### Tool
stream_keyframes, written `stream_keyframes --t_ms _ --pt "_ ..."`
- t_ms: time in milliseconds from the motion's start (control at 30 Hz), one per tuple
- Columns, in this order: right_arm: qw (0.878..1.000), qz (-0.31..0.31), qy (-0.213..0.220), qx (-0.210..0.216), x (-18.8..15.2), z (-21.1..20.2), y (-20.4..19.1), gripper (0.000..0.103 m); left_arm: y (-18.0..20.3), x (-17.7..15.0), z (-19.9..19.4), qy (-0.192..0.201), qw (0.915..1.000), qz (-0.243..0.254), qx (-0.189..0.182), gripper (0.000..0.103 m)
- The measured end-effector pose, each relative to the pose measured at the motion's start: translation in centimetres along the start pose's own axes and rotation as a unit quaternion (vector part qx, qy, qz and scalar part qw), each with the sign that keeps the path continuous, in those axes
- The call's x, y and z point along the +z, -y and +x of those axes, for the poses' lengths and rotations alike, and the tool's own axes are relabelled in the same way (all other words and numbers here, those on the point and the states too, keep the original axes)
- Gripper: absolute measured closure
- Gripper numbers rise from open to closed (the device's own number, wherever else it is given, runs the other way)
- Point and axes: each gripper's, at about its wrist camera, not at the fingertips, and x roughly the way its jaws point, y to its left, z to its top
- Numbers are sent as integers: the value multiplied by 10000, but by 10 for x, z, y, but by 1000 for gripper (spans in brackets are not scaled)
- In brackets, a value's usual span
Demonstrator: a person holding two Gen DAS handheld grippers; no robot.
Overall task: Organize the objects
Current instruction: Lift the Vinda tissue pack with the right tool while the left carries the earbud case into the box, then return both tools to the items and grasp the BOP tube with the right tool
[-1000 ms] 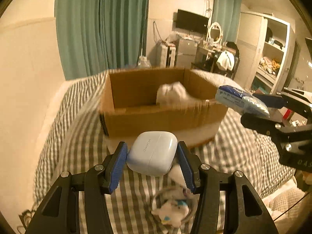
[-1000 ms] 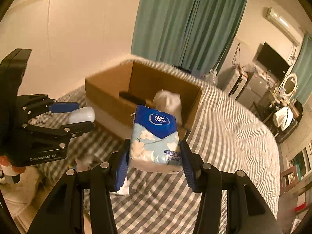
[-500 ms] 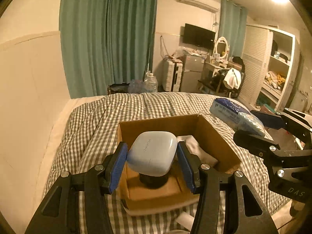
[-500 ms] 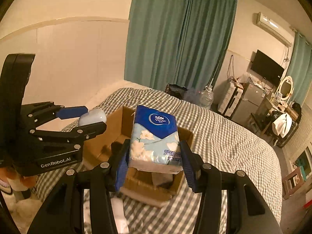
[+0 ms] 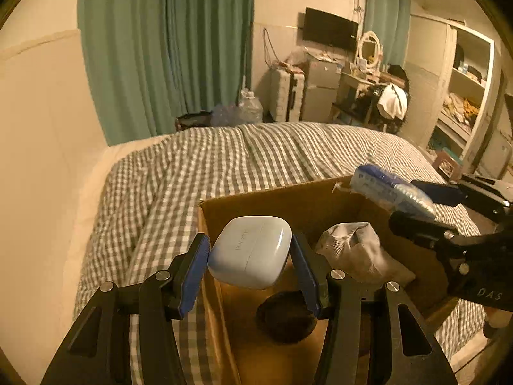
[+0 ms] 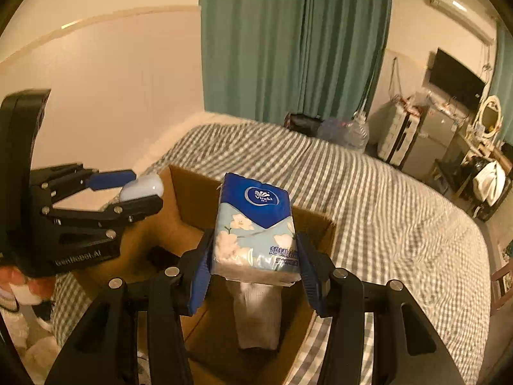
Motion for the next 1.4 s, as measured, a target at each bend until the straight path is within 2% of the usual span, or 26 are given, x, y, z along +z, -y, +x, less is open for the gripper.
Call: stream_keyframes --t_ms 200,267,367,400,500,533,600,700,833,1033,1233,1400 --pt "9996 -35 -84 265 -6 13 7 52 -5 7 6 -45 9995 -103 -296 49" --pt "9994 -15 -70 327 -8 13 9 51 -8 10 7 -54 9995 -87 -282 49" --pt "9991 54 -33 414 -9 12 12 41 -12 12 8 -103 9994 -78 -317 48" --pt "9991 86 -9 410 -10 10 14 37 -11 13 7 -100 9994 -58 -341 46" --pt "9992 145 37 362 -8 5 20 36 -9 16 0 77 9994 -23 -333 24" --pt "9991 168 57 377 -9 3 23 36 -8 14 -4 162 9994 9 -321 21" --pt "9991 187 96 372 -8 -2 25 35 -4 17 -10 282 9994 71 -210 19" --pt "9995 194 184 195 -7 -11 31 32 -1 18 -15 273 9995 73 -135 10" --pt "9993 217 305 53 -12 -30 31 32 3 16 -24 336 9994 36 103 10" --pt "9990 17 420 -143 -35 -55 18 32 -2 -9 -46 453 9986 -63 273 10" --pt "9997 -134 180 -137 -76 -68 1 32 -20 -50 -67 268 9981 -345 439 10" --pt "9999 -16 -16 -146 -100 -72 -5 32 -32 -79 -79 158 9970 -540 535 10"
